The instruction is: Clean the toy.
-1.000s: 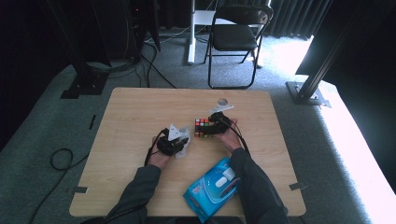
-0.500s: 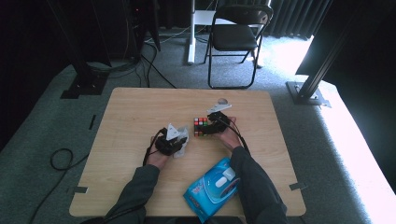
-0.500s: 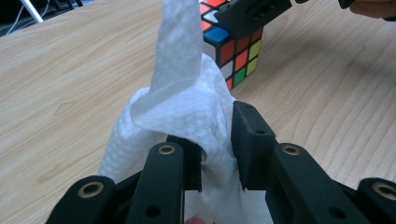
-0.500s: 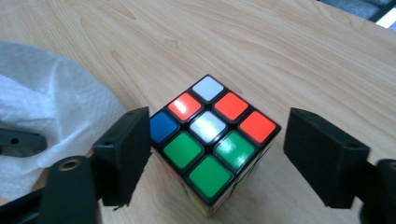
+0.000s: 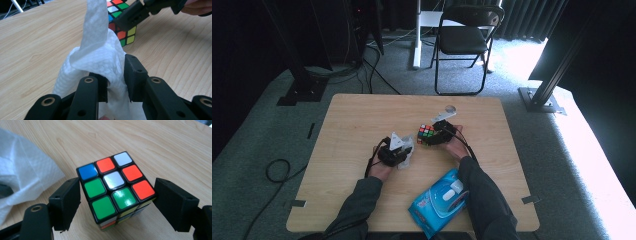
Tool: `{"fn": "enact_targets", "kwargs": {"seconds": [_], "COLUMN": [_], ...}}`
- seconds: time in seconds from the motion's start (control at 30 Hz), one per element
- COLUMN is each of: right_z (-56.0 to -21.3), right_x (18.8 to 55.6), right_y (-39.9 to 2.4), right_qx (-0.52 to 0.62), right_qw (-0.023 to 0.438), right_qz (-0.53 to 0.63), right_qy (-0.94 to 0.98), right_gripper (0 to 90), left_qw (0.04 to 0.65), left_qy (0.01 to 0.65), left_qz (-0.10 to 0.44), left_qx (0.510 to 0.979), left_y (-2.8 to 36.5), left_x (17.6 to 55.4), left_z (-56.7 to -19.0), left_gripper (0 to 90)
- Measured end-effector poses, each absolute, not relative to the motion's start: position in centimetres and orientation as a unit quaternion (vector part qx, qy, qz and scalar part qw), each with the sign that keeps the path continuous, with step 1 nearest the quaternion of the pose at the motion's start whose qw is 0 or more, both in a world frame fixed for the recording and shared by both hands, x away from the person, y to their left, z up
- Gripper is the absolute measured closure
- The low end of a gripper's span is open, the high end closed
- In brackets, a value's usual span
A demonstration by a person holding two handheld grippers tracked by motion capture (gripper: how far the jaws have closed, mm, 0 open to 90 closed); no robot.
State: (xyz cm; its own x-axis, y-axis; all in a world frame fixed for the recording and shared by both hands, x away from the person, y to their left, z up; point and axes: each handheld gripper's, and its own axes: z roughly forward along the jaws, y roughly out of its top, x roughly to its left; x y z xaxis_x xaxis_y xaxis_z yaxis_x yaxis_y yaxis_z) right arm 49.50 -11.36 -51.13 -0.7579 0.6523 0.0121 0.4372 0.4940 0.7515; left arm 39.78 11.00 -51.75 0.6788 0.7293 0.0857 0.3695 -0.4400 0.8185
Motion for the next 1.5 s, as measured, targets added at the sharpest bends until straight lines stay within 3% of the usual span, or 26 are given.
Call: {"fn": "enact_targets", "kwargs": {"seconds": [0.17, 0.33, 1.3, 1.5], "right_z": [-51.5, -51.5, -50.5, -50.6], "right_x": [49.5, 49.4, 46.4, 45.7], "right_y": [-11.2, -11.2, -10.9, -10.6], "right_qx": [0.320, 0.317, 0.277, 0.265], "right_qw": [0.140, 0.145, 0.139, 0.132], "right_qz": [0.377, 0.376, 0.410, 0.414], "right_qy": [0.858, 0.859, 0.858, 0.861], "right_gripper": [25.4, 33.7, 34.4, 34.4], "left_qw": [0.411, 0.411, 0.418, 0.423], "left_qy": [0.336, 0.336, 0.341, 0.341], "left_qz": [0.220, 0.222, 0.231, 0.235], "left_qx": [0.818, 0.818, 0.810, 0.806], "left_y": [11.0, 11.2, 11.7, 11.9], "left_x": [39.8, 39.7, 39.9, 40.0], "left_z": [-51.7, -51.6, -50.8, -50.0], "left_gripper": [73.6, 73.6, 73.9, 80.2]}}
